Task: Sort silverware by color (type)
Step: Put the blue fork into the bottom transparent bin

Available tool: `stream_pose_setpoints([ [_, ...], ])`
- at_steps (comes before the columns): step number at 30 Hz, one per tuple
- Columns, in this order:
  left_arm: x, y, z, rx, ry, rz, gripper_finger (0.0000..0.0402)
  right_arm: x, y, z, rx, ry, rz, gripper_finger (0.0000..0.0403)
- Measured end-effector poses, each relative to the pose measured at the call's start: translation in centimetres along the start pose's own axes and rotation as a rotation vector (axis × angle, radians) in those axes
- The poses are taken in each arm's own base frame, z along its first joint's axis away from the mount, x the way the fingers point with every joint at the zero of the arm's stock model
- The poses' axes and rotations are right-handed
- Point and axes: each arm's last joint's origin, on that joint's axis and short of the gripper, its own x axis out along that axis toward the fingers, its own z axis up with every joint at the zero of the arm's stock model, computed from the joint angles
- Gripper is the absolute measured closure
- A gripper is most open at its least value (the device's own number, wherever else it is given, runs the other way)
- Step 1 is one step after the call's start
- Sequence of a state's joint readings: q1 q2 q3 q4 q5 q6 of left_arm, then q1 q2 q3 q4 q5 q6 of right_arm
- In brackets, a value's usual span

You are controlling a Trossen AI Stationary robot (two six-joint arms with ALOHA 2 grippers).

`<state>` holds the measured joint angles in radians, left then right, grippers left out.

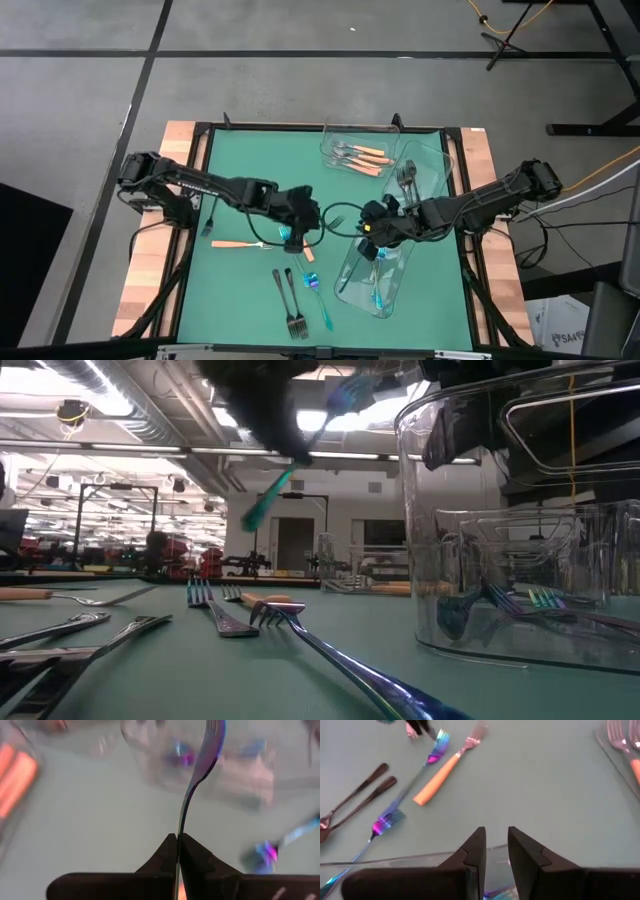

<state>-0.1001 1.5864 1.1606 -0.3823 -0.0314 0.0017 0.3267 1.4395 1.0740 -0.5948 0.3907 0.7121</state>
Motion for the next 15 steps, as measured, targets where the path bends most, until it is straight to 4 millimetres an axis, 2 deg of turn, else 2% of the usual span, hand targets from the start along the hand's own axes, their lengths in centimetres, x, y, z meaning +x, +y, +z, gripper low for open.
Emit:
stream_pose_setpoints([
  [15,-0.6,0.5,3.3,-0.018,-0.353,0.010,0.0399,-0.3,1.5,1.9,-0.224,-0.204,0.125,0.0334],
])
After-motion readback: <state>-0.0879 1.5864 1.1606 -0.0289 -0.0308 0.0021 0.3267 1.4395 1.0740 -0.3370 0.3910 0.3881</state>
